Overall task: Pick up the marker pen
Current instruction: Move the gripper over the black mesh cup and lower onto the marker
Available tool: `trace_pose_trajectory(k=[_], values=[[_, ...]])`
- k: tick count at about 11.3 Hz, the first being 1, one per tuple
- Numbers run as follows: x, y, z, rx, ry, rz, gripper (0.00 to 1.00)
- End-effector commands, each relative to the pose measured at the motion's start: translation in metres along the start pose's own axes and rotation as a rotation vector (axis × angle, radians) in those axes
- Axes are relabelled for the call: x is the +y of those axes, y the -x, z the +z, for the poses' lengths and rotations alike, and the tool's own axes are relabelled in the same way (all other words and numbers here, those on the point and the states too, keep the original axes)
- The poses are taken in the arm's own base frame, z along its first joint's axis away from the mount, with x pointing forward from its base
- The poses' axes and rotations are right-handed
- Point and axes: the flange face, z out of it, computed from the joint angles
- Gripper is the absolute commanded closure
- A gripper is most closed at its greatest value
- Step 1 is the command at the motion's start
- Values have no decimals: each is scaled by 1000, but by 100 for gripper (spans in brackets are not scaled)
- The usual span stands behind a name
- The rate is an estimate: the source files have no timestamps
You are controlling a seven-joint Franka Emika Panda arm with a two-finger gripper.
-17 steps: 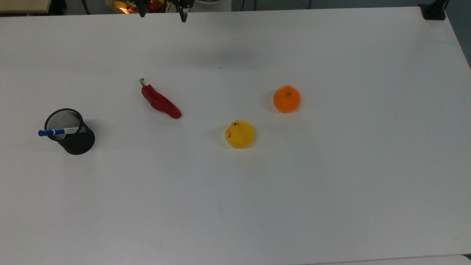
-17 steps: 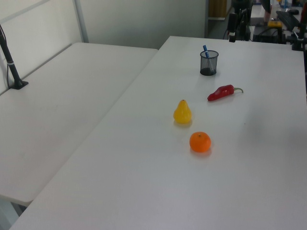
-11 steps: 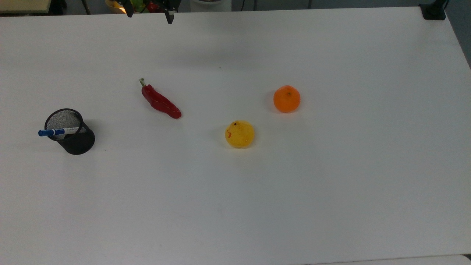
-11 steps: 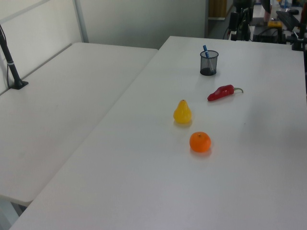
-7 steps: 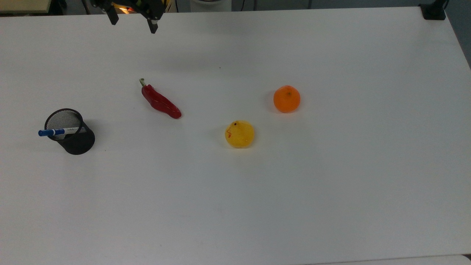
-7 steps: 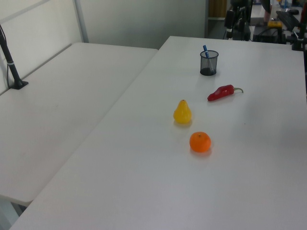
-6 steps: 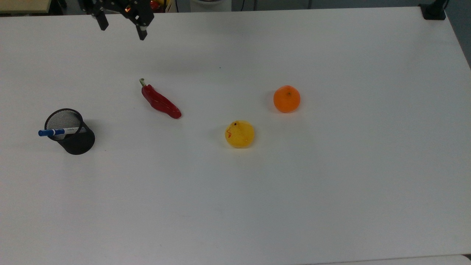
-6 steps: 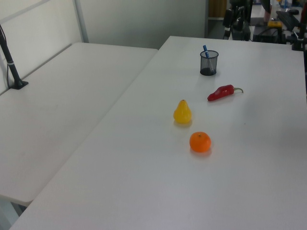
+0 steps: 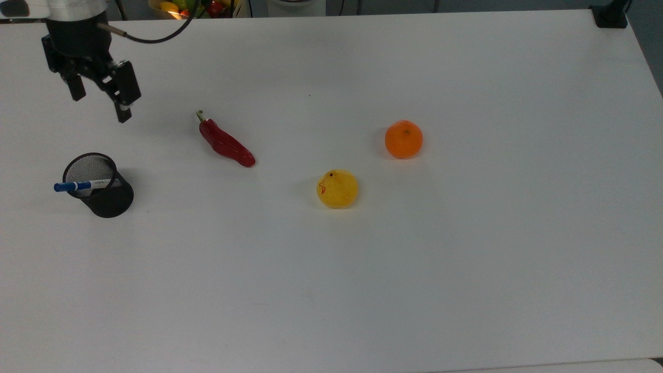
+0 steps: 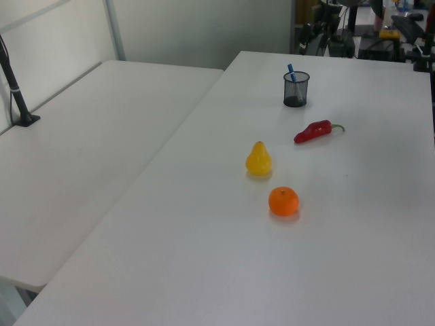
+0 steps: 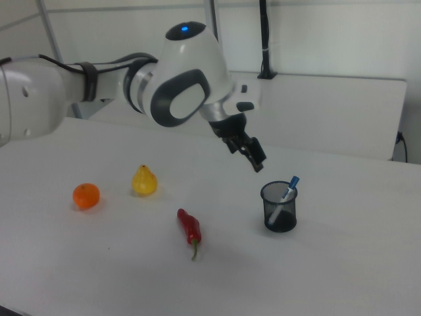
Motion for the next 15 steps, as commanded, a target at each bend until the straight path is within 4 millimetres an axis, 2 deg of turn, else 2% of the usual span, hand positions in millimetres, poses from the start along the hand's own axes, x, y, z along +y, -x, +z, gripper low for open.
trace_pose_trajectory(k=[1,2,4,7,11,13,15], values=[[28,-27,28,97,17,50,0],[39,-32,35,125,20,71,0],[45,-37,44,178,17,111,0],[42,-46,66,224,23,127,10],[32,-53,84,238,23,128,31],[29,-52,103,265,27,125,42],[28,-51,107,260,29,120,48]])
